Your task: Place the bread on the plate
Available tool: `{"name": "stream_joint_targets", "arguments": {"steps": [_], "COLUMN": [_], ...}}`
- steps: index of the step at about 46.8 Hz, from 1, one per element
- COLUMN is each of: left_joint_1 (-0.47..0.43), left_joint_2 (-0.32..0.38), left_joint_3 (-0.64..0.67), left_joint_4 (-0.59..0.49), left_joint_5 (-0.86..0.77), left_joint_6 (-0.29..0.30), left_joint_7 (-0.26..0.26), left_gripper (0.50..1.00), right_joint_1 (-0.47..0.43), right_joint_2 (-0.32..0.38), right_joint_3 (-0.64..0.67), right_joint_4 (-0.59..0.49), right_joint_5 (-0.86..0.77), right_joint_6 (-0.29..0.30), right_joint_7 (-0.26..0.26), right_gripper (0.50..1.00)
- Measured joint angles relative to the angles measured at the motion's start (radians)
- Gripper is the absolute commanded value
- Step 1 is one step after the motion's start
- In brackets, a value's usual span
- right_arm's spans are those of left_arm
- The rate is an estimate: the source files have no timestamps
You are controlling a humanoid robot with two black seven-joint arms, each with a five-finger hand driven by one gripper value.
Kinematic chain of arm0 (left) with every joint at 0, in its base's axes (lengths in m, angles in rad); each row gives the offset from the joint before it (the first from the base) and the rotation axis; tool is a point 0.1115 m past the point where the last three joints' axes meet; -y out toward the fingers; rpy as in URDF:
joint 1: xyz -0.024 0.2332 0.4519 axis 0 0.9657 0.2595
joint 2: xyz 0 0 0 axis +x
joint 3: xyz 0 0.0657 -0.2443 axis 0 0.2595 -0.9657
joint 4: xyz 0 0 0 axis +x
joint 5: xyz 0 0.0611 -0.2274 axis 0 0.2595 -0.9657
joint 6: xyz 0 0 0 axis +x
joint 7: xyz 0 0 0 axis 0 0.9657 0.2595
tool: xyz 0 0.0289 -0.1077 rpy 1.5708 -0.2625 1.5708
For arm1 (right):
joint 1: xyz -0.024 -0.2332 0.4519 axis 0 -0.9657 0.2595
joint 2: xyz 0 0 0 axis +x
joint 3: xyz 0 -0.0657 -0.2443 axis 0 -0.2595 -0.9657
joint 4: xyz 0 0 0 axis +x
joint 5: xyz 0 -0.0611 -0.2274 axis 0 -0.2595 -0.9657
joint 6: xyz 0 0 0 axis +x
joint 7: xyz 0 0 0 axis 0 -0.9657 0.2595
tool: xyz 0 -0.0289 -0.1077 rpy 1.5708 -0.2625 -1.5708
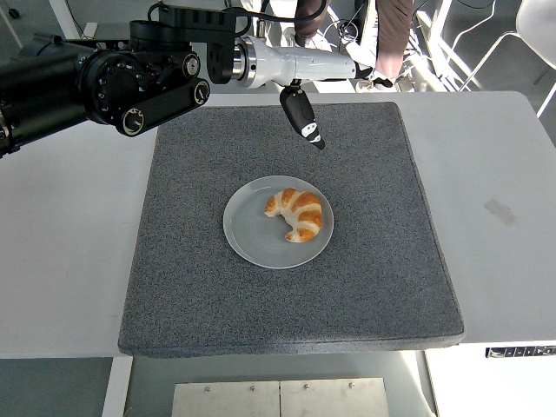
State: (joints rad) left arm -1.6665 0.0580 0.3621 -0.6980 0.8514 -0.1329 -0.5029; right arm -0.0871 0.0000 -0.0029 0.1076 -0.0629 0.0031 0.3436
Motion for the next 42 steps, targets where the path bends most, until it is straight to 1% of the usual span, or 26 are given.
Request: {"name": "stream_joint_targets", "arguments": {"steps": [5,12,18,21,25,28,33,39,42], "left_joint_1": [0.001,0.035,0.091,0.128,0.185,0.228,0.284,0.332,0.356], "left_joint_2": [0.008,0.0,-0.008,-0.024,-0.054,-0.057,-0.058,-0.058,-0.058], "left_joint_3": [-0.012,-0.027,-0.06,-0.091,-0.134,-0.186,-0.291,-0.399,-0.443], "left_joint_4": [0.043,0.182,0.288,0.328,0.393,0.444,0.487,0.491,0.491], "left_joint_5": [-0.051,-0.184,-0.322,-0.379,-0.423,-0.453,-0.525,-0.63,-0.684], "left_joint_6": [0.006,0.008,0.008,0.008,0.01,0.022,0.044,0.075,0.077], "left_joint_7": [0.003,0.002,0.001,0.001,0.001,0.0,0.0,0.001,0.005], "left_gripper": [0.978,0.978,0.978,0.978,0.978,0.978,0.978,0.977,0.978], "right_joint_1": [0.0,0.003,0.0,-0.002,-0.003,-0.003,-0.003,-0.003,-0.002], "right_joint_2": [0.0,0.0,0.0,0.0,0.0,0.0,0.0,0.0,0.0], "right_joint_3": [0.0,0.005,0.002,0.001,0.0,0.001,0.001,0.001,0.001], "right_joint_4": [0.0,0.013,0.0,-0.001,0.005,0.01,0.007,0.003,0.002], "right_joint_5": [0.0,0.0,0.0,0.0,0.0,0.0,0.0,0.0,0.0], "right_joint_6": [0.0,0.005,-0.001,-0.001,-0.001,0.001,0.003,0.001,0.0], "right_joint_7": [0.0,0.0,0.0,0.0,0.0,0.0,0.0,0.0,0.0], "right_gripper": [1.0,1.0,1.0,1.0,1.0,1.0,1.0,1.0,1.0]}}
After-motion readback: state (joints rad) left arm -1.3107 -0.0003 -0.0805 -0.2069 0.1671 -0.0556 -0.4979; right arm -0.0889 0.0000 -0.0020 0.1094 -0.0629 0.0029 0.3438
